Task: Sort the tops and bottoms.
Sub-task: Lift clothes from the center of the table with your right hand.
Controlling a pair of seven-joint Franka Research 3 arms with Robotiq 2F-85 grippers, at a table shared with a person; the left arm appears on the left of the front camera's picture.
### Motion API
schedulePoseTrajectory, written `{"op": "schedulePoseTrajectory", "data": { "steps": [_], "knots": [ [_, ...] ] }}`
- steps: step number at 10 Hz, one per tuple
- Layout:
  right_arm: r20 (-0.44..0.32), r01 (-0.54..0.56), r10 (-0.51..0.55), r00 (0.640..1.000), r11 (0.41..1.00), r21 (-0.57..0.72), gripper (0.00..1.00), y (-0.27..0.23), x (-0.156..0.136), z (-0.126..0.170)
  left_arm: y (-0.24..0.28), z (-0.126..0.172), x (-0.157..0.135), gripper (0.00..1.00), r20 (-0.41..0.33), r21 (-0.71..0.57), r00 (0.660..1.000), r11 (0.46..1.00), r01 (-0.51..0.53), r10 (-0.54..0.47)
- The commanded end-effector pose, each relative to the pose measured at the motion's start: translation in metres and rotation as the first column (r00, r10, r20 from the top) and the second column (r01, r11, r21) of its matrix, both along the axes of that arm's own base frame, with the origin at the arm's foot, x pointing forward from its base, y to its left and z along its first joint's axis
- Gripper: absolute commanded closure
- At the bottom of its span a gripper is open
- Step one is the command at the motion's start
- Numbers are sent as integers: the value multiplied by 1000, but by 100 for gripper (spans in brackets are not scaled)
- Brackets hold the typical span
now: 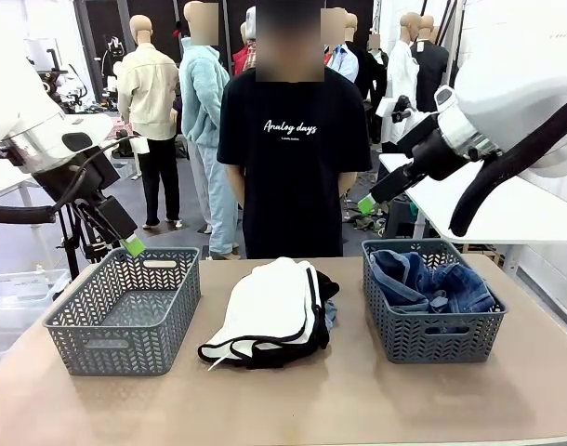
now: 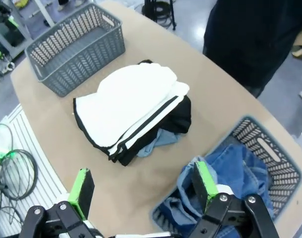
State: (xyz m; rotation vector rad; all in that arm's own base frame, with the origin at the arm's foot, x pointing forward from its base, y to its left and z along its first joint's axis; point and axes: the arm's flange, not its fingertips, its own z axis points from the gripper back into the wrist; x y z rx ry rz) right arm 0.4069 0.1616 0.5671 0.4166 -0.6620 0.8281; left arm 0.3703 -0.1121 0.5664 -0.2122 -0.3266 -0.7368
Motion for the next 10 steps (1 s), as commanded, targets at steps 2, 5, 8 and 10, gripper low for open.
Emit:
{"op": "schedulePoseTrajectory", "data": {
  "steps": [2,5,8,10],
  "knots": [
    [27,-54,56,998,997,-47,0,69,22,-17,1,0,0,0,2,1,1000,1000,-2,2],
    [20,-145,148,989,983,-117,0,145,54,-42,1,0,0,0,2,1,1000,1000,-2,2],
    [-34,-176,173,984,968,-178,0,188,88,-82,1,0,0,0,2,1,1000,1000,-2,2],
    [-79,-188,174,982,956,-226,0,202,93,-106,1,0,0,0,2,1,1000,1000,-2,2]
  ]
}}
